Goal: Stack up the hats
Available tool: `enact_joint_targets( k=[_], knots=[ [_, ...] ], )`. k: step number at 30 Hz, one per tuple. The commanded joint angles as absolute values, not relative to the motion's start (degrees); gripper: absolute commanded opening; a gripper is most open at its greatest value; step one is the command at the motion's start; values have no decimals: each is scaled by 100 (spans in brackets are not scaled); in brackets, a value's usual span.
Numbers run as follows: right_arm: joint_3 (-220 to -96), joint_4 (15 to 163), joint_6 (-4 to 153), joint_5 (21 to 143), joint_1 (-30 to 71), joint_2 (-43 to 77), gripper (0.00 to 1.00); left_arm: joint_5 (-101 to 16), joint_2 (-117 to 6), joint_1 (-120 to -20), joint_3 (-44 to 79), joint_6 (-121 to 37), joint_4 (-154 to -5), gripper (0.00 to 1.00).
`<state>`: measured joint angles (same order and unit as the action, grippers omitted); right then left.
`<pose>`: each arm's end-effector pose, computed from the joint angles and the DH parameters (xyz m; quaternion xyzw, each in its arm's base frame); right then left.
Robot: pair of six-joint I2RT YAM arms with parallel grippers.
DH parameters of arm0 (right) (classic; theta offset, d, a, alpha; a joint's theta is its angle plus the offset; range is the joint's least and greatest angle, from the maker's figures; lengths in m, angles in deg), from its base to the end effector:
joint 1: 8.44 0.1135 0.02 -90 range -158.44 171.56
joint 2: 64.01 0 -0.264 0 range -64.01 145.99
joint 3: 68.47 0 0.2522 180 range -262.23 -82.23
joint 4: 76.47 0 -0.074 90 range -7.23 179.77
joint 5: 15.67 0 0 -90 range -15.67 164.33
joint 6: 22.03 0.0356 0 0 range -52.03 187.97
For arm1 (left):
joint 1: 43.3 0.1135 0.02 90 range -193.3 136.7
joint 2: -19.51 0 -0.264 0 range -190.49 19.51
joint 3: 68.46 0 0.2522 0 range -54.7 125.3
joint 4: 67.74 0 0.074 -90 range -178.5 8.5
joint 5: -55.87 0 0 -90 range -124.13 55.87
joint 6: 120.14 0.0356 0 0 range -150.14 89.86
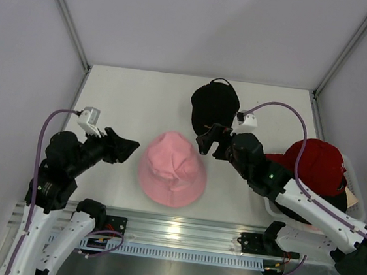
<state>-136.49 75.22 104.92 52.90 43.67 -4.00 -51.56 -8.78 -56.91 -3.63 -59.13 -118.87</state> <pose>0.1566 0.1800 0.3401 -0.0011 0.8133 0.2850 0.5073 0.0895 -0.0326 0.3616 -0.0128 0.7874 -0.3313 0.5197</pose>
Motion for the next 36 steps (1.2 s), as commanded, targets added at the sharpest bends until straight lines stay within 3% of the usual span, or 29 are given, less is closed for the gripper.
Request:
enact_joint_targets(
  k=[1, 9, 16, 23, 28, 36],
  knots=[
    [-13760, 7939, 10330, 5577, 4359, -311, 99, -5645, -1098, -5946, -721, -5790, -11580, 64],
    [-13576, 7308, 10664, 5596, 4464, -27, 95, -5188, -1565, -6931, -1320, -5844, -11402, 60],
    [-12970, 7517, 10823, 5437, 4394, -670, 93, -4749, -958, -6958, -1533, -5844, -11710, 61],
    [-13013, 7614, 10787, 5666, 4376, -285, 96, -4679, -1669, -6967, -1602, -6045, -11446, 61],
    [-13022, 7580, 10840, 5613, 4376, 76, 98, -4003, -1924, -6967, -1778, -6353, -11595, 61],
    [-13277, 7123, 10639, 5289, 4306, -125, 100, -3748, -1460, -6967, -1762, -6582, -11762, 66]
  ],
)
